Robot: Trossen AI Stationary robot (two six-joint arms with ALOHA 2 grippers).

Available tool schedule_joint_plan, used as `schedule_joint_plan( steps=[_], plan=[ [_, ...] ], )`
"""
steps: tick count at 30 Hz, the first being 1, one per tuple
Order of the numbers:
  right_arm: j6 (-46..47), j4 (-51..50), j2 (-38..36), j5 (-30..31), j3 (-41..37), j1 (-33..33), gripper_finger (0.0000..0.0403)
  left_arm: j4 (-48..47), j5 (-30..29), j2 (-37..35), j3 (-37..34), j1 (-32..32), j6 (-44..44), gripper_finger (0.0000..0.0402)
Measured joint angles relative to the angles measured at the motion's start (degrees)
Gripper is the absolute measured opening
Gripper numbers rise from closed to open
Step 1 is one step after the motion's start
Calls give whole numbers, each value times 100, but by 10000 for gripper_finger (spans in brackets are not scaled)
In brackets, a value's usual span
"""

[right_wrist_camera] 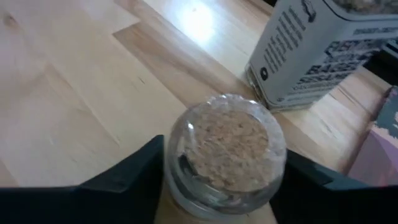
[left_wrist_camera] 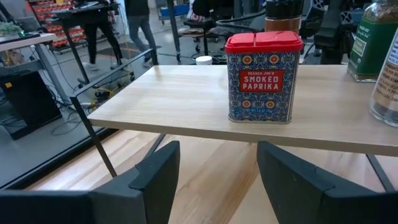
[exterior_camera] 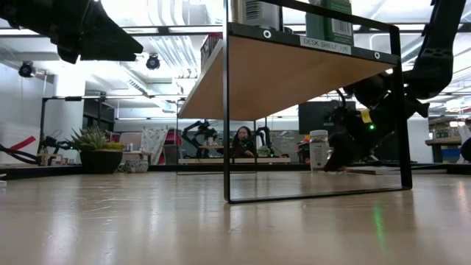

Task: Shelf spices
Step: Put the transparent seasoning bottle on the shelf aligned with the other black seasoning bottle

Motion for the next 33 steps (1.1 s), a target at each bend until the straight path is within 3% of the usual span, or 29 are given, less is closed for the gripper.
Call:
schedule_joint_plan(
  steps=[4, 21, 29, 33],
  plan=[
    [16, -17, -44, -169, 0, 0, 169, 2, 3, 2, 0, 0, -19, 204],
    [42, -136, -199, -314, -2, 2, 171, 4, 135, 0, 0, -1, -44, 204],
    [56, -550, -1115, -392, -2, 116, 171, 4, 158, 0, -2, 0, -99, 204],
    [-2, -713, -1900, -797, -2, 129, 171, 2, 160, 0, -2, -2, -99, 204]
  ],
)
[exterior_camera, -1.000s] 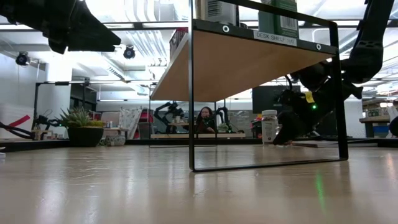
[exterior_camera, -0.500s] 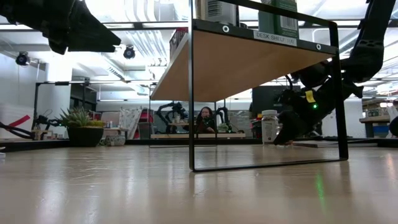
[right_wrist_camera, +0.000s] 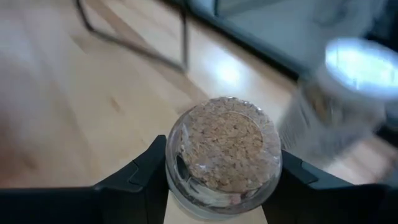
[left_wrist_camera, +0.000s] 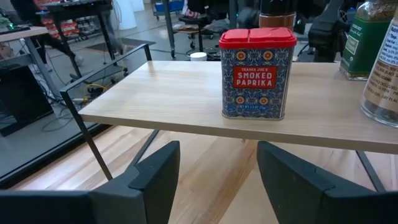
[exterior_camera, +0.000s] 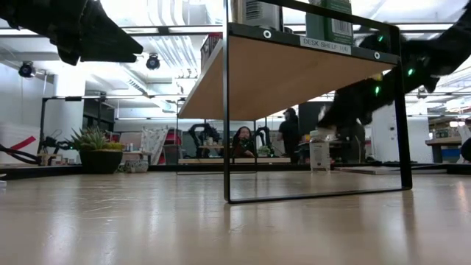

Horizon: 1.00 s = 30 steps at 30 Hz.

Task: Shelf spices
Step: Put the transparent seasoning bottle on the shelf aligned with the other black seasoning bottle

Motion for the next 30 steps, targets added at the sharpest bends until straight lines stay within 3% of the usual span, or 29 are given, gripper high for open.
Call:
schedule_joint_plan(
  steps=[6, 13, 18, 22, 30],
  plan=[
    [50, 27, -1099, -628, 74, 0, 171, 0, 0, 0, 0, 2, -30, 204],
    [-181, -10, -1563, -1260, 338, 0, 173, 13, -2, 0, 0, 2, -48, 204],
    [-533, -26, -1371, -1983, 750, 0, 172, 26, -18, 1, 0, 7, -48, 204],
    [-848, -165, -984, -1999, 1337, -6, 180, 55, -26, 1, 6, 38, -36, 204],
    [-1593, -1537, 273, -2138, 3041, -2, 173, 117, -18, 0, 42, 42, 120, 204]
  ],
)
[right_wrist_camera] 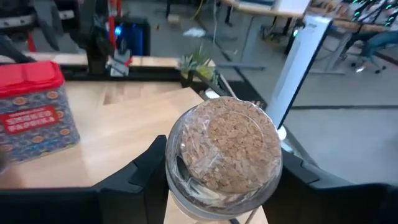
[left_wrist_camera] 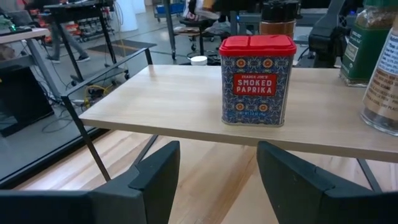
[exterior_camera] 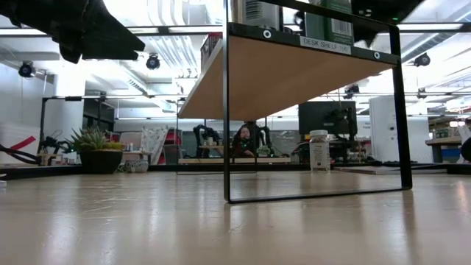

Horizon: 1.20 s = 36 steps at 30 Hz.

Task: Shelf spices
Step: Put the transparent seasoning bottle on the shelf aligned with the other black seasoning bottle

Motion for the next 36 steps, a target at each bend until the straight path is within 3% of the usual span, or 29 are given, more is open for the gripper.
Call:
schedule_joint_plan(
  steps=[4, 12, 18, 36],
  plan=[
    [-255, -391, 640, -394, 711, -58, 180, 23, 108, 1, 0, -1, -9, 204],
    [-603, -1699, 1760, -1758, 2035, -390, 172, 92, 313, 2, 2, -4, -11, 204],
    [-904, -1902, 2178, -2272, 2420, -454, 183, 146, 380, 2, 4, -4, -5, 204],
    [-1776, -2061, 2569, -2460, 2425, -501, 176, 470, 455, 2, 4, -4, 1039, 204]
  ],
)
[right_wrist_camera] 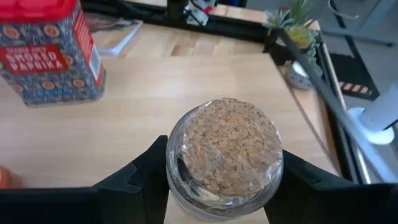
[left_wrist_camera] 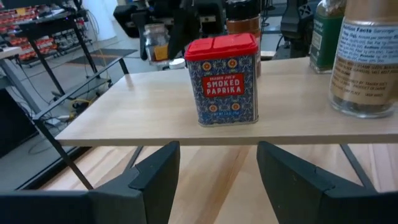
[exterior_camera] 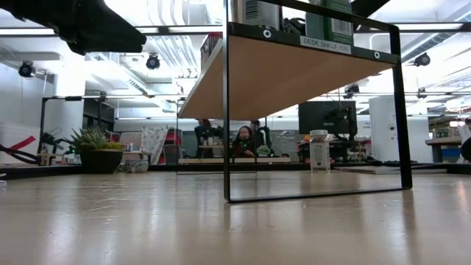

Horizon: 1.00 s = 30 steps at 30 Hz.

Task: Shelf spices
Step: Put the transparent seasoning bottle on the shelf aligned with the other black seasoning bottle

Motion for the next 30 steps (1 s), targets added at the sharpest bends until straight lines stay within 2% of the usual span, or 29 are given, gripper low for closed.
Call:
schedule_joint_plan(
  steps=[4, 8, 15, 30],
  plan=[
    [-92, 7, 38, 14, 0, -19, 177, 18, -54, 0, 2, 6, 37, 204],
    [-97, 16, 43, 456, 0, -28, 200, 16, -66, 0, 0, 7, 33, 204],
    [25, 17, 45, 490, 0, -26, 224, 29, -72, 0, 0, 7, 9, 204],
    [23, 53, 45, 450, 0, -26, 213, 68, -90, 0, -4, 7, 5, 204]
  ],
)
